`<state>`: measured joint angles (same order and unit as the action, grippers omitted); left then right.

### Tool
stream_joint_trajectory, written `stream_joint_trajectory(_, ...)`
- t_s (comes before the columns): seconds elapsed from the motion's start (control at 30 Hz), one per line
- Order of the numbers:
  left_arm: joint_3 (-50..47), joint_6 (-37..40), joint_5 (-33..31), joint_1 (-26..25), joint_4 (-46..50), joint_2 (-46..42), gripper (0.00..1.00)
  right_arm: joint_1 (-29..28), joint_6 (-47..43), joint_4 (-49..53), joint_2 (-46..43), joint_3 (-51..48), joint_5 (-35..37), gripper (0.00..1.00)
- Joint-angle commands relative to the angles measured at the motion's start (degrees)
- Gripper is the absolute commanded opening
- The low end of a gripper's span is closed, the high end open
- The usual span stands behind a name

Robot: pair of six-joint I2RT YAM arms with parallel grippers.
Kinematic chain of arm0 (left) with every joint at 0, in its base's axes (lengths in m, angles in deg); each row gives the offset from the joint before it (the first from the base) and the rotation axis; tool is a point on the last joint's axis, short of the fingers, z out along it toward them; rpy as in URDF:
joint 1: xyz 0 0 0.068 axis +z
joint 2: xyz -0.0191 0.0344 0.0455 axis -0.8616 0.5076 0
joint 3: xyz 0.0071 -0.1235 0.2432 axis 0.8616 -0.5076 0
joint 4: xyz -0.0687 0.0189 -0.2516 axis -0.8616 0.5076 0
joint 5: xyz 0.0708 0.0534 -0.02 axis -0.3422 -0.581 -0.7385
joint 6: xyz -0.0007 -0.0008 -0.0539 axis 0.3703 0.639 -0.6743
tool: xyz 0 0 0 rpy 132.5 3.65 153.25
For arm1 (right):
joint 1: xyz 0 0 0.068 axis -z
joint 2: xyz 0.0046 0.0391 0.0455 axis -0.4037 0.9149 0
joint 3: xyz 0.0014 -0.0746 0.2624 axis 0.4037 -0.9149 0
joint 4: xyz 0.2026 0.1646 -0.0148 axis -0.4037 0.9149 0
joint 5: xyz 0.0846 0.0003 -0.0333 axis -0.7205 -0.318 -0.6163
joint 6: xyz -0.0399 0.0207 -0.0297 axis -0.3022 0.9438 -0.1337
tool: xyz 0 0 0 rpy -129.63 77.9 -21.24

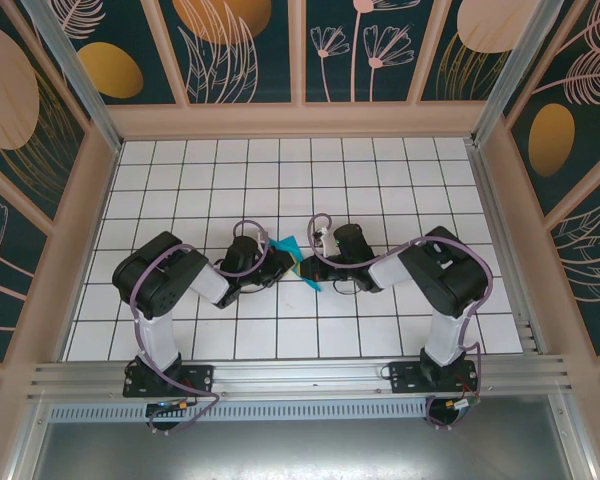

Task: Fold a paper plane with a square sheet of paper (pick it up from the middle)
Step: Fold the wing for the fifth time at the center of the table.

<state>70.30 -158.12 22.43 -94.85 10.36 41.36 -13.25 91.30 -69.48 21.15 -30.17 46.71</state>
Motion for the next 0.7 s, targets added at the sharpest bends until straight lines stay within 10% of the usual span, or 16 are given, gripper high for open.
stream_joint_trajectory(0.0, 0.5, 1.45, -0.28, -0.12, 1.81, 1.5, 0.09, 0.63, -0.67, 4.62, -2.38, 0.49, -0.72, 0.13)
stream_joint_trajectory(0.37, -0.09, 1.43, 0.06, -0.16, 1.19, 1.45, 0.08, 0.94, -0.37, 9.69, -6.4, -0.47, -0.51, 0.2)
stream_joint_trajectory(0.67, -0.23, 1.24, 0.16, -0.17, 0.66, 1.68, 0.07, 0.94, -1.97, 11.82, -3.46, -0.75, -0.7, 0.07)
